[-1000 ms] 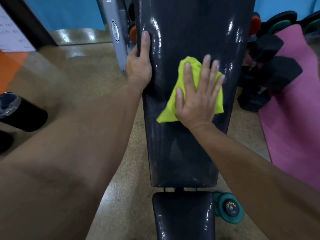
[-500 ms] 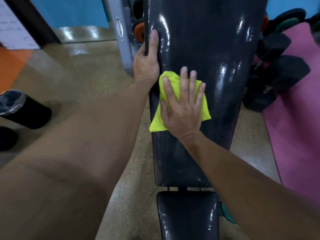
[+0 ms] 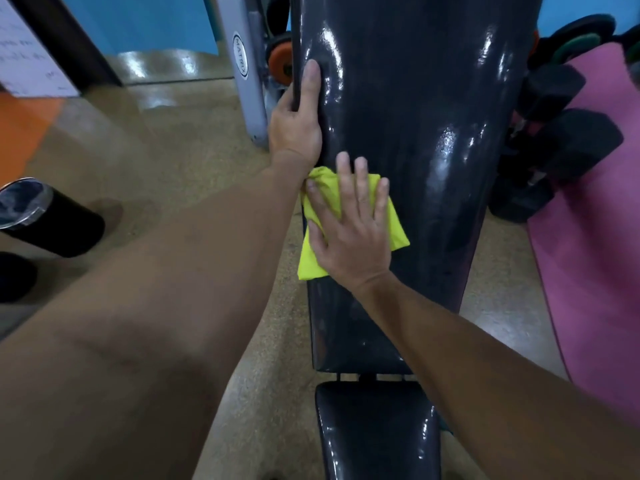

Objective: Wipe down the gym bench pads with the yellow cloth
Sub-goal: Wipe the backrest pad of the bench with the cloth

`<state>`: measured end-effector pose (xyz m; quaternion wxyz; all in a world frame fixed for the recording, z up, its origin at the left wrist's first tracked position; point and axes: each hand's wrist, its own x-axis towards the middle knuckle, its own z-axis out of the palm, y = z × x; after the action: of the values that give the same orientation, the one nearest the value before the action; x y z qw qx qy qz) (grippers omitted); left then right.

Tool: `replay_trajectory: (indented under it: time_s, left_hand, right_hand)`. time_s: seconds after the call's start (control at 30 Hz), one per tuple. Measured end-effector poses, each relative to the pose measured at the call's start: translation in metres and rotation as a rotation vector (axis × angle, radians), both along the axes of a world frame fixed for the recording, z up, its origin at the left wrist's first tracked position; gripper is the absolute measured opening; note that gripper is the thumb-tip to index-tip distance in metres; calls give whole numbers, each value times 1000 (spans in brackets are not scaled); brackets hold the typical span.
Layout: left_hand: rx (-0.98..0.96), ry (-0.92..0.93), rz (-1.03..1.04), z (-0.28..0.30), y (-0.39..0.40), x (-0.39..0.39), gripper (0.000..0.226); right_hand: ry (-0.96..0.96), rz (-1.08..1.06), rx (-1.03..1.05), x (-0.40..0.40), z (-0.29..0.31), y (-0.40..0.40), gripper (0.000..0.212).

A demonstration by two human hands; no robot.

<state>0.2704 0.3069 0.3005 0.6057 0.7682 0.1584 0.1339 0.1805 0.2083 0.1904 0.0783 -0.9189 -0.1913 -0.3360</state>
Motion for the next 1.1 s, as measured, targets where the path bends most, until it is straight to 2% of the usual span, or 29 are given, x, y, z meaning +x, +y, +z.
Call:
replay_trajectory:
  time_s: [0.2, 0.4, 0.53, 0.67, 0.8, 0.9, 0.97, 1.1]
  left_hand:
    - [3, 12, -21, 4, -2, -3, 51]
    - [36, -1, -8, 0, 0, -4, 49]
    - [50, 13, -23, 0, 0, -2, 50]
    - [33, 24, -17, 0, 1, -1, 48]
    - [32, 20, -14, -4, 1, 0, 41]
    - [42, 3, -2, -7, 2, -1, 40]
    - [44, -2, 21, -7, 1, -1, 53]
    - [24, 4, -14, -10, -2, -8, 55]
  right_hand:
    - [18, 190, -104, -15, -19, -21, 57]
    - [3, 33, 28, -7, -9, -8, 51]
    - [16, 121, -22, -14, -18, -1, 54]
    - [24, 176, -25, -23, -29, -40, 56]
    - [19, -25, 127, -11, -21, -76, 55]
    - [26, -137, 238, -4, -11, -64, 55]
    - [33, -123, 233, -8, -13, -56, 55]
    - [26, 30, 120, -14, -23, -80, 53]
